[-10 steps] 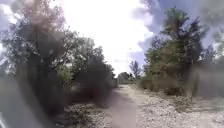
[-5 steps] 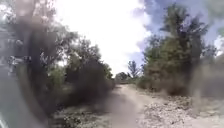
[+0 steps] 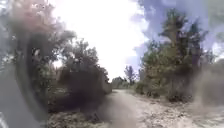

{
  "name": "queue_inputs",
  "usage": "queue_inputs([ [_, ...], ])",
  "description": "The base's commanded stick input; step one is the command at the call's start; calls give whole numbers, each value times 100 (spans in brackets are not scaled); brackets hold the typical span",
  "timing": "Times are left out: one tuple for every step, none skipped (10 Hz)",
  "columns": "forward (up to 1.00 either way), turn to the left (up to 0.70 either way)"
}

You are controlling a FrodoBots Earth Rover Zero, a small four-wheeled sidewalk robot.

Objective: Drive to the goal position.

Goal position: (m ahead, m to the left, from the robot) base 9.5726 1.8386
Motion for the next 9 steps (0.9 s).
queue_inputs([
  [70, 0],
  [70, 0],
  [70, 0],
  [70, 0],
  [70, 0],
  [70, 0],
  [70, 0],
  [70, 0],
  [70, 0],
])
